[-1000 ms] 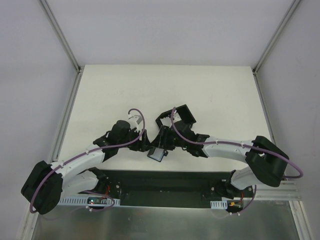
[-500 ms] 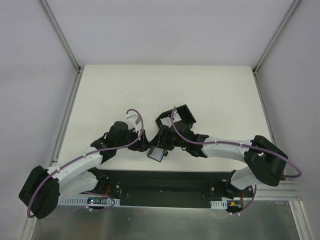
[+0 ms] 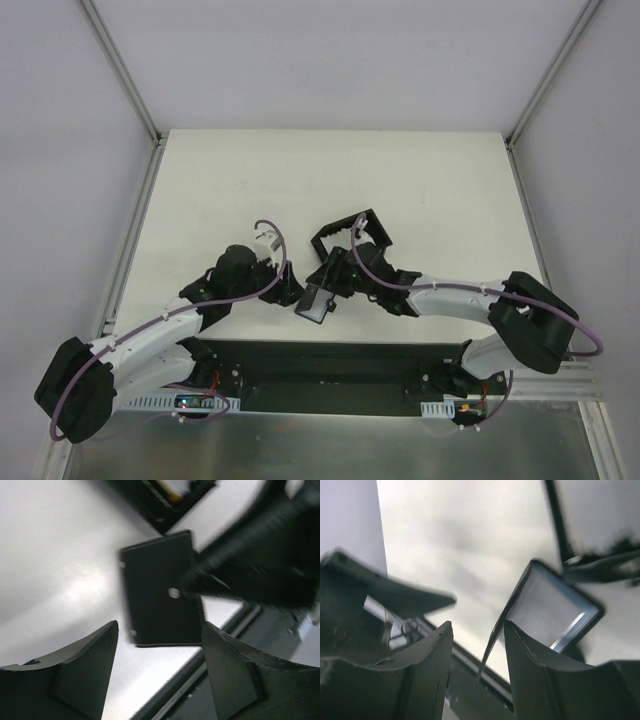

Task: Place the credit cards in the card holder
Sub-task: Open the card holder at the center of the board.

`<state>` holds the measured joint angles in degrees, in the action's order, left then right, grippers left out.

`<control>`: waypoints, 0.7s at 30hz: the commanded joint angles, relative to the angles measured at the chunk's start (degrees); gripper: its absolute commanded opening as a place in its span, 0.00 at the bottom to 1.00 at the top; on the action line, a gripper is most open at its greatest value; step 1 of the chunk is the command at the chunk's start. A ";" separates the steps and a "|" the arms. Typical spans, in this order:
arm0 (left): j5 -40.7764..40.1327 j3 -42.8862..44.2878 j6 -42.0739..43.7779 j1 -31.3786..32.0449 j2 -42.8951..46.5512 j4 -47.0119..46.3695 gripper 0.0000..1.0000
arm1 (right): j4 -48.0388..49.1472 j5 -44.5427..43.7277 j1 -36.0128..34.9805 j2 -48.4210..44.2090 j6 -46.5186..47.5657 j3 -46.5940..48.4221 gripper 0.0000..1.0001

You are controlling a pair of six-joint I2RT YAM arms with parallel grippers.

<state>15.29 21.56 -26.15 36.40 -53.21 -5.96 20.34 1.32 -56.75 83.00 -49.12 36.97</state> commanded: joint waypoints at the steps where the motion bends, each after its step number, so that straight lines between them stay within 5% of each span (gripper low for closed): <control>1: 9.68 0.24 0.05 2.44 2.58 -3.54 0.66 | 3.48 -8.71 1.99 -0.39 -1.33 -0.06 0.48; 21: 8.89 4.71 3.39 2.62 -4.62 -1.08 0.65 | 4.18 -1.94 2.52 3.39 0.96 4.34 0.43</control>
<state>25.39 23.11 -24.58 38.65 -56.36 -7.22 21.91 -1.72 -54.26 86.28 -48.82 39.00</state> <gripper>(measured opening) 0.653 0.437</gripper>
